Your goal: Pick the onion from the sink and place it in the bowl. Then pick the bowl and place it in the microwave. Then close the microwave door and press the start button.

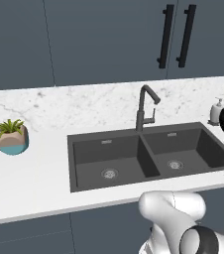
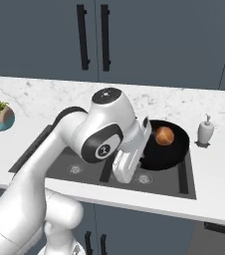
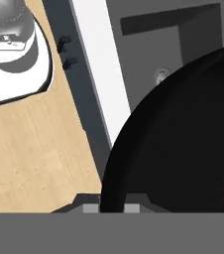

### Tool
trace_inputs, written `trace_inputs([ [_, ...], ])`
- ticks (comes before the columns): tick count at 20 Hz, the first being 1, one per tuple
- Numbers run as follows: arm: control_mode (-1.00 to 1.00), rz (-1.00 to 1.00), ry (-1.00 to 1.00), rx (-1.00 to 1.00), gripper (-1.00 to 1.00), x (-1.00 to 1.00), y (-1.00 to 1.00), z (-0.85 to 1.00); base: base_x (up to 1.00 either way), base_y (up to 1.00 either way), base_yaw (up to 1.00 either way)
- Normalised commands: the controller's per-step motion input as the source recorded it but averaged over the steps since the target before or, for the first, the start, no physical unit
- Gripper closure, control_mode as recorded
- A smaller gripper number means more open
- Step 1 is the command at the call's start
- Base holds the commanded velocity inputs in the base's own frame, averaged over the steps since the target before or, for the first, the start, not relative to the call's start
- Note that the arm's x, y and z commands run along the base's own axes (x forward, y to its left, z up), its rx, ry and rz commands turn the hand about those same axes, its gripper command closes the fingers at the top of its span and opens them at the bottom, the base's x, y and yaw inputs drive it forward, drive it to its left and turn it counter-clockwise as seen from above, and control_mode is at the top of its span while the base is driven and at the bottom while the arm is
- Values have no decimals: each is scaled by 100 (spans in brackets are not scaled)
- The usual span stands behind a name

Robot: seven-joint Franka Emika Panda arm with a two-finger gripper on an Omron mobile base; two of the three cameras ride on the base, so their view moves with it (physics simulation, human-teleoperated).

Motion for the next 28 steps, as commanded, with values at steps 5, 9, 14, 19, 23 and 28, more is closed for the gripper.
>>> trace_inputs([
  [5,-100,6,3,-5,100,-1,55,0,0,0,0],
  [9,-100,0,-7,0,100,-14,0,0,0,0,0],
  [14,100,-7,-7,0,100,-17,0,0,-12,0,-13],
  [19,100,0,0,0,100,0,0,0,-12,1,-51],
  [23,100,0,0,0,100,0,0,0,0,-5,-60],
  [28,100,0,0,0,100,0,0,0,0,-16,-70],
])
